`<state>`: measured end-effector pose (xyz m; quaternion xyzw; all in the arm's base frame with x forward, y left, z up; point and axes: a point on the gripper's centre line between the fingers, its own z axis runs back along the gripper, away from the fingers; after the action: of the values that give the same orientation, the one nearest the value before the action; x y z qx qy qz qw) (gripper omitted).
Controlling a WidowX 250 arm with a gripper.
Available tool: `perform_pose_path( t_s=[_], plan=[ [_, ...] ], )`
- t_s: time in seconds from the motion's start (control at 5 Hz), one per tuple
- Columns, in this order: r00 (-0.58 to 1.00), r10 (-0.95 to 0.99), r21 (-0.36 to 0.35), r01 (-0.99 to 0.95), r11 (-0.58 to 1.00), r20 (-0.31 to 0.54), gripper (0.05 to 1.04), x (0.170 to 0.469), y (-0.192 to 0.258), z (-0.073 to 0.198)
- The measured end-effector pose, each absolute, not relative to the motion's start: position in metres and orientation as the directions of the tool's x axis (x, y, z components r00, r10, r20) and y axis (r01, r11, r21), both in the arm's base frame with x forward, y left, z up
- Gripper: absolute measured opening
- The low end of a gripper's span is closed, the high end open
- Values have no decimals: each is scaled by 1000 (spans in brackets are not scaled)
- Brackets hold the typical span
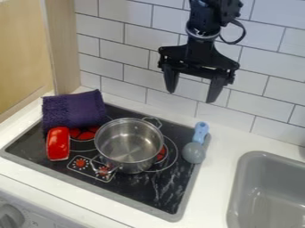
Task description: Put the red thing on the blue cloth
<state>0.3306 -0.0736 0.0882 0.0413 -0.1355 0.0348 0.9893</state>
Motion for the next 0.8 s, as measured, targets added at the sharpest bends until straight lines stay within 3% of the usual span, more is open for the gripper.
perform_pose_path(
  t_s=[0.4,0.8],
  plan=[
    [977,81,90,-100,991,195,1001,315,-60,69],
    [930,268,43,-287,957,251,1001,286,-11,97]
  ],
)
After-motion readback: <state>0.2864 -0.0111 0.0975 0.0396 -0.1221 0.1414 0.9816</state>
